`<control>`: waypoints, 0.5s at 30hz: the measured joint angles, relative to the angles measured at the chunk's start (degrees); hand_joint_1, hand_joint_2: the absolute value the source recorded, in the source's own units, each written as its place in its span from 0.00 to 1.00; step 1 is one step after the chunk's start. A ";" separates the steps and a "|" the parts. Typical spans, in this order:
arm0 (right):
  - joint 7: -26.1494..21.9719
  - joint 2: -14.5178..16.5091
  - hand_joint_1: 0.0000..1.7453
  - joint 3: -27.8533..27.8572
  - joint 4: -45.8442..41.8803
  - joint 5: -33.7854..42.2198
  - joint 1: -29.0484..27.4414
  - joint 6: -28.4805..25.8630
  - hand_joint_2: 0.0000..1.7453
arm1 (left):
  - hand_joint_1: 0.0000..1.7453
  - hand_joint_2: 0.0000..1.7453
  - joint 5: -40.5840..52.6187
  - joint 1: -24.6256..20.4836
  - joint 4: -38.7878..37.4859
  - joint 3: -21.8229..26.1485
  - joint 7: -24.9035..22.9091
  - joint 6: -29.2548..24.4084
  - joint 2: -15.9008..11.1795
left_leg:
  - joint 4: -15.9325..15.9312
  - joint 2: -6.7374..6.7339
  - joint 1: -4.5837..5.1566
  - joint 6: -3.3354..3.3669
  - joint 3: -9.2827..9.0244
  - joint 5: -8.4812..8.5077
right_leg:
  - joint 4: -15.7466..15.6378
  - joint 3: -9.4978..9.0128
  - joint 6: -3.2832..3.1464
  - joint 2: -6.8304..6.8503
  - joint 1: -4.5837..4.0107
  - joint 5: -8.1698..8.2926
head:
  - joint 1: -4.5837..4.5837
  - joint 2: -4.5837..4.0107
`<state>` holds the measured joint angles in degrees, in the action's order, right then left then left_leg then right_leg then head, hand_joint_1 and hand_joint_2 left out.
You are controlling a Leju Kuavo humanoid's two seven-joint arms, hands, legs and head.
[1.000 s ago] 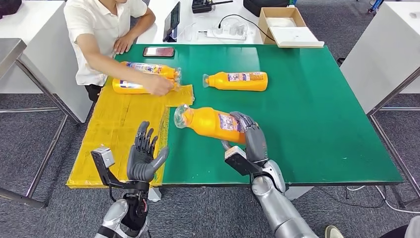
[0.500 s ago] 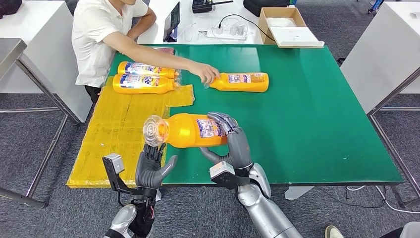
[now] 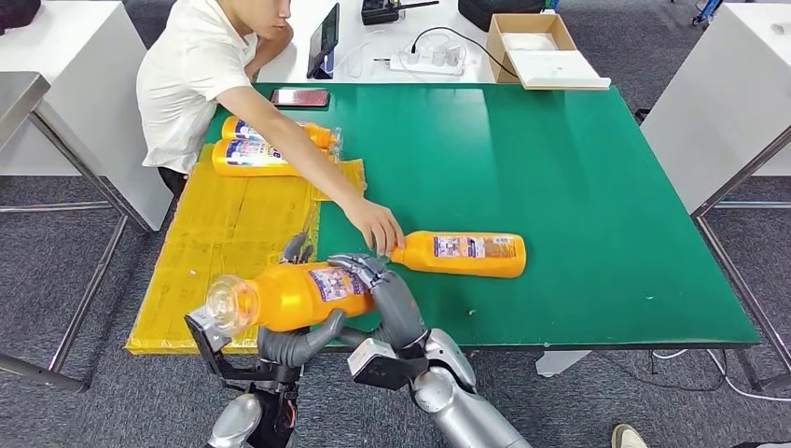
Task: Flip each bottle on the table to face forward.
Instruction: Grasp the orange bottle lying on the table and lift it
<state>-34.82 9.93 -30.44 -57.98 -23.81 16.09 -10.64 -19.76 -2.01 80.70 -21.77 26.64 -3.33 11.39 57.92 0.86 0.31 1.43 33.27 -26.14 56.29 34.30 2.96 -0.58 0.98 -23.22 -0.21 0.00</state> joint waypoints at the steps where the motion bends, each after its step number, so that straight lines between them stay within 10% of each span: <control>1: 0.02 0.31 1.00 -0.50 0.73 0.19 -0.02 0.22 1.00 | 0.00 1.00 0.25 0.11 0.33 -0.01 0.45 -0.20 -0.01 | 0.00 0.00 0.00 0.00 0.00 0.00 | 0.00 0.00 0.00 0.00 0.00 0.00 | 0.00 -0.01; 10: -0.38 1.09 1.00 -1.38 3.83 2.52 0.00 -0.18 1.00 | 0.00 1.00 -1.43 0.78 0.93 -0.32 -1.54 2.60 -0.27 | 0.00 0.00 0.01 0.00 0.00 0.00 | 0.00 0.00 0.00 0.00 0.01 0.00 | 0.01 -0.02; 15: -0.36 1.19 1.00 -1.51 4.26 2.02 0.00 -0.32 1.00 | 0.20 1.00 -2.70 0.58 0.16 -0.33 -2.88 2.87 -0.39 | 0.00 0.00 0.01 0.00 -0.01 0.00 | -0.01 0.01 0.00 0.00 0.00 0.00 | 0.00 -0.01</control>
<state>-35.17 11.12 -31.96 -53.72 -21.79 16.09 -10.96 -22.46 -1.43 80.85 -22.10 23.76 -0.45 10.99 57.92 0.86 0.31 1.43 33.27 -26.14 56.28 34.31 2.97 -0.58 0.98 -23.22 -0.21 -0.01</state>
